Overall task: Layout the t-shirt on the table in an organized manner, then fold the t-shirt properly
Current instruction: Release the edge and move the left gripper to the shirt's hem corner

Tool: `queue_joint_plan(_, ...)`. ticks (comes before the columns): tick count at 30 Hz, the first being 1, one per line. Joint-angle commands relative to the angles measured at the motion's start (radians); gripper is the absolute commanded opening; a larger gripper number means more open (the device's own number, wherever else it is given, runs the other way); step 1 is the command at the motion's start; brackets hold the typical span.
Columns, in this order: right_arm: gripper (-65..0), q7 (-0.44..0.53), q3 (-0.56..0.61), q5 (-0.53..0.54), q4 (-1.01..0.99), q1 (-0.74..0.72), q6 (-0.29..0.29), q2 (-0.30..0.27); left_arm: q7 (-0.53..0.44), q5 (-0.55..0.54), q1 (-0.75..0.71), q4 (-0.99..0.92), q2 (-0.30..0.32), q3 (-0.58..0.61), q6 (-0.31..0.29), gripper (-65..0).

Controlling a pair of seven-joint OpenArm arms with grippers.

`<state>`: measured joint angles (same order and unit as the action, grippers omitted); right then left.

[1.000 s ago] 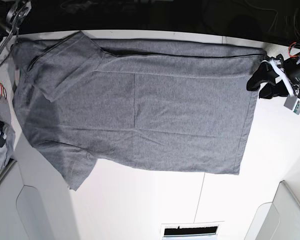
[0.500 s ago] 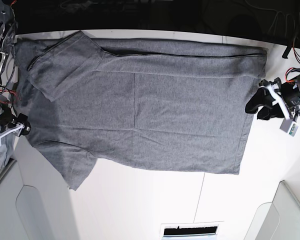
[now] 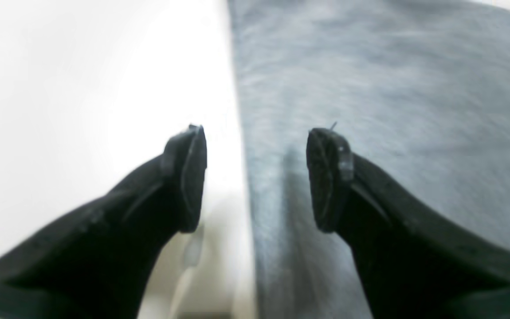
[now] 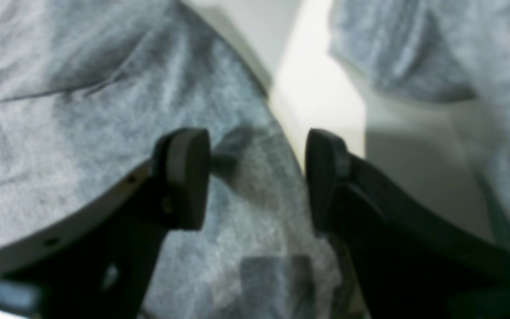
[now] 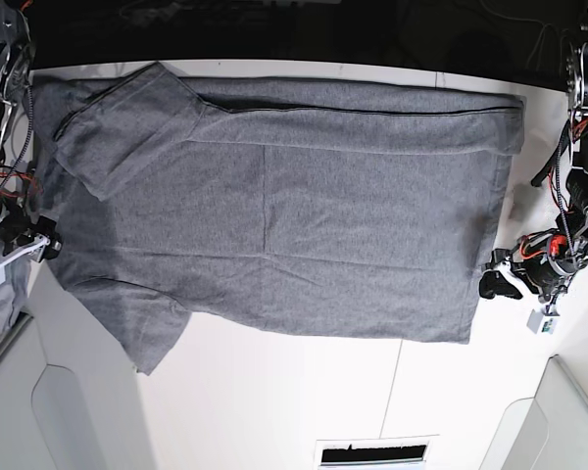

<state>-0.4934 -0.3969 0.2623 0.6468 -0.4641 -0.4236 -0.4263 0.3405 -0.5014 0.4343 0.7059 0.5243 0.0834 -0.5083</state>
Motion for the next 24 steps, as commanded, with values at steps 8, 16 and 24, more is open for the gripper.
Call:
queue_joint_plan(8, -30.5, -0.013, -0.003, 0.019, 0.013, -0.022, 0.000, -0.016, -0.082, 0.013, 0.108, -0.217, -0.072, -0.003, 0.026, -27.2)
queue_joint_plan(16, -30.6, -0.015, -0.003, 0.079, 0.013, -0.023, -0.046, -0.016, -0.071, 0.028, 0.108, -0.217, -0.131, -0.003, 0.025, -27.4)
queue_joint_plan(24, -30.7, 0.003, -0.003, 0.085, 0.013, -0.023, -0.051, -0.008, -0.058, 0.029, 0.108, -0.217, -0.130, -0.003, 0.018, -29.2)
